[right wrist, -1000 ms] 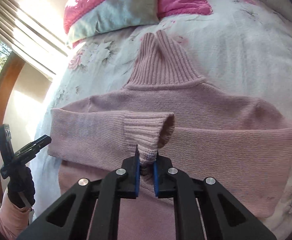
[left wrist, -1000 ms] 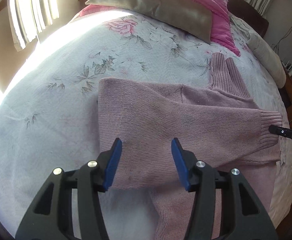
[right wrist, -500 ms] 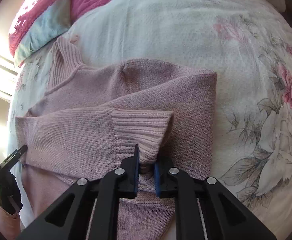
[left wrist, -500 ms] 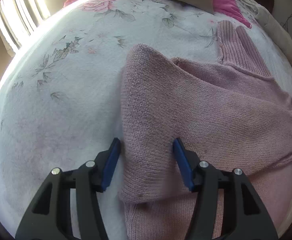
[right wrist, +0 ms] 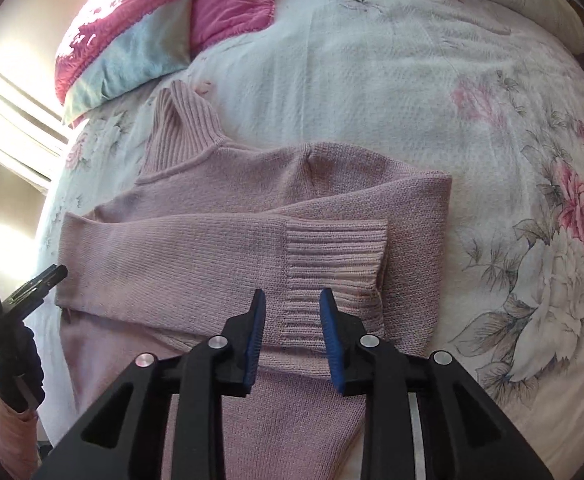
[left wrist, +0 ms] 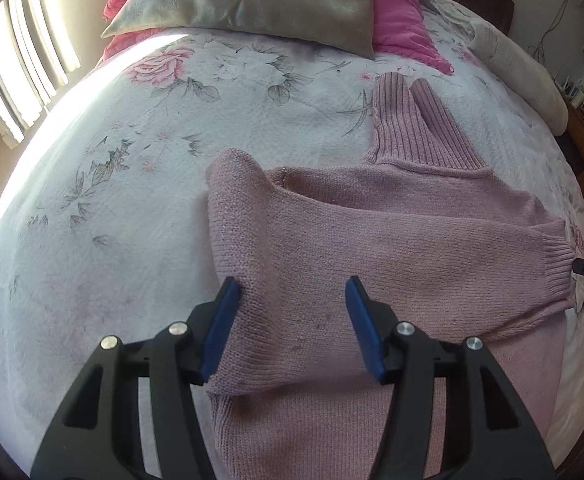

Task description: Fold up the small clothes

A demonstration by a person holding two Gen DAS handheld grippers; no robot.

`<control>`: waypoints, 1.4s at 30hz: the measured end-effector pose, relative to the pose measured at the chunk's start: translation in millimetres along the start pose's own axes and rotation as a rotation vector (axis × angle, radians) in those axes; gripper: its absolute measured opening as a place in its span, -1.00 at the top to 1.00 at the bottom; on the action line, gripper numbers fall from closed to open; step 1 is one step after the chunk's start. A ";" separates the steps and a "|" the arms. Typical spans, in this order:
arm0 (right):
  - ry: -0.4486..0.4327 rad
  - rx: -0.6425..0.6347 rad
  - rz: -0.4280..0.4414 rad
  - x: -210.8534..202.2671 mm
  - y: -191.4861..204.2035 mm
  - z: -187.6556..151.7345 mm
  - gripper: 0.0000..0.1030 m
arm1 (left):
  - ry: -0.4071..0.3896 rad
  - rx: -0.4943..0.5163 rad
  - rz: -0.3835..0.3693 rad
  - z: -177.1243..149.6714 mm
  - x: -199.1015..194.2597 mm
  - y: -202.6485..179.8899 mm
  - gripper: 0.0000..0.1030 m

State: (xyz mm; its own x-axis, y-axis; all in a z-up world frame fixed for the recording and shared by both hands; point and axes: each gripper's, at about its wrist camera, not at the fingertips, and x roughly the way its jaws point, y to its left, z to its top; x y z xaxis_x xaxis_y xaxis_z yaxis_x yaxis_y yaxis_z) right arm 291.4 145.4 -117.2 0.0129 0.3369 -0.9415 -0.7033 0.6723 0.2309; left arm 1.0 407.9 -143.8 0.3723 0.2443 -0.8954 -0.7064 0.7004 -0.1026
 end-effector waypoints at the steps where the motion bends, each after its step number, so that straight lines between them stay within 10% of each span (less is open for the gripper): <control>1: 0.014 0.005 -0.027 6.6 -3.1 -2.2 0.45 | 0.001 0.001 0.009 -1.3 0.6 0.4 -0.05; 9: 0.059 0.065 -0.023 41.8 -23.3 -14.2 0.40 | 0.083 -0.036 0.156 -12.2 30.8 29.4 -0.10; 15: 0.006 0.055 0.053 3.0 -16.9 -27.0 0.07 | 0.093 -0.074 0.083 -26.7 13.1 34.8 -0.09; 31: 0.298 0.010 0.099 -58.5 -10.7 -290.6 -0.10 | 0.469 -0.079 -0.035 -278.6 -106.7 51.9 -0.10; 42: 0.401 0.038 0.130 -37.1 -14.4 -348.7 -0.10 | 0.497 -0.029 -0.038 -320.0 -107.2 30.0 -0.16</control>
State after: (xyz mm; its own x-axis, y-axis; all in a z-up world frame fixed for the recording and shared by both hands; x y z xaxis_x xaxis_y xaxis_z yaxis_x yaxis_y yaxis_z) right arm 53.2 -106.6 -171.2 -0.3576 0.1423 -0.9230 -0.6539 0.6674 0.3563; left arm -252.7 188.2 -189.6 0.0717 -0.1351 -0.9882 -0.7166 0.6822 -0.1452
